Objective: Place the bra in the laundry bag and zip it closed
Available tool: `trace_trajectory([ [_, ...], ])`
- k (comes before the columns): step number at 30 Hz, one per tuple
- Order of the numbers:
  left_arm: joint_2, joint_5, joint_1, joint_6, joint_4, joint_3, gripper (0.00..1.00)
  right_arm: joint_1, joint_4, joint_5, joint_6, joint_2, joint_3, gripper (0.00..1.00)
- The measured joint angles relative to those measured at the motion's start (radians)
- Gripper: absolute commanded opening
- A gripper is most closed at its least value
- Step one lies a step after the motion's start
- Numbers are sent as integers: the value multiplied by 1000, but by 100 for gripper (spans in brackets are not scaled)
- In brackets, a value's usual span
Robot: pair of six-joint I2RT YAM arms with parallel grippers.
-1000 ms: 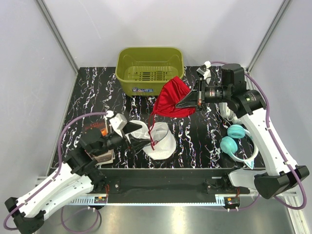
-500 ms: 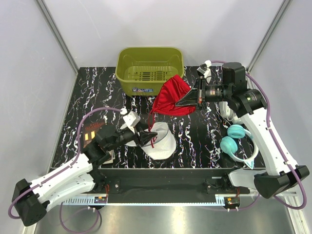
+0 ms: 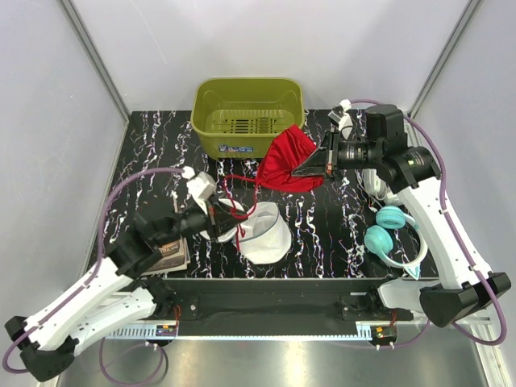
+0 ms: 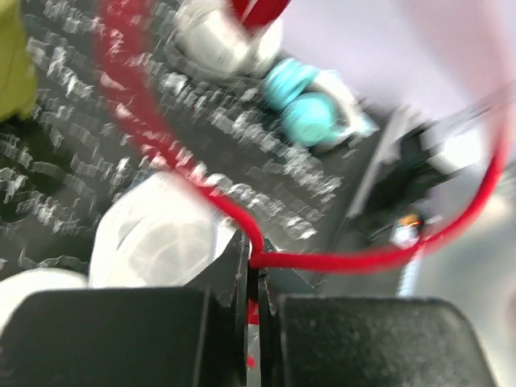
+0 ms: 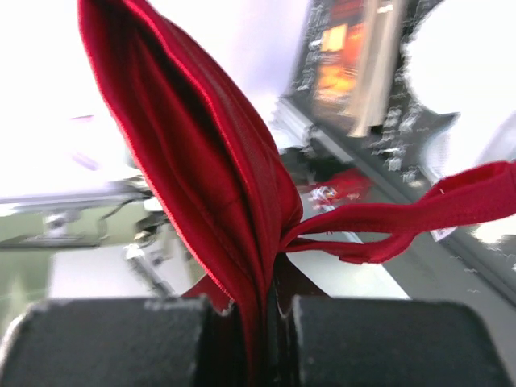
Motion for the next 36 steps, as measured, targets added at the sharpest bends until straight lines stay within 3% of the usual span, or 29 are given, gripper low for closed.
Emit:
trace_trajectory([
  [6,59,174,0,-113,-124,302,0,0,-96,129,-167,21,-29,0],
  [14,303,364,0,-225,-209,489,0,60,-146,246,-294,46,-80,0],
  [21,475,351,0,-253,-241,594,7,143,-99,239,-291,46,-193,0],
  [36,550,227,1,-397,-249,560,17,172,133,68,-154,17,-414,0],
])
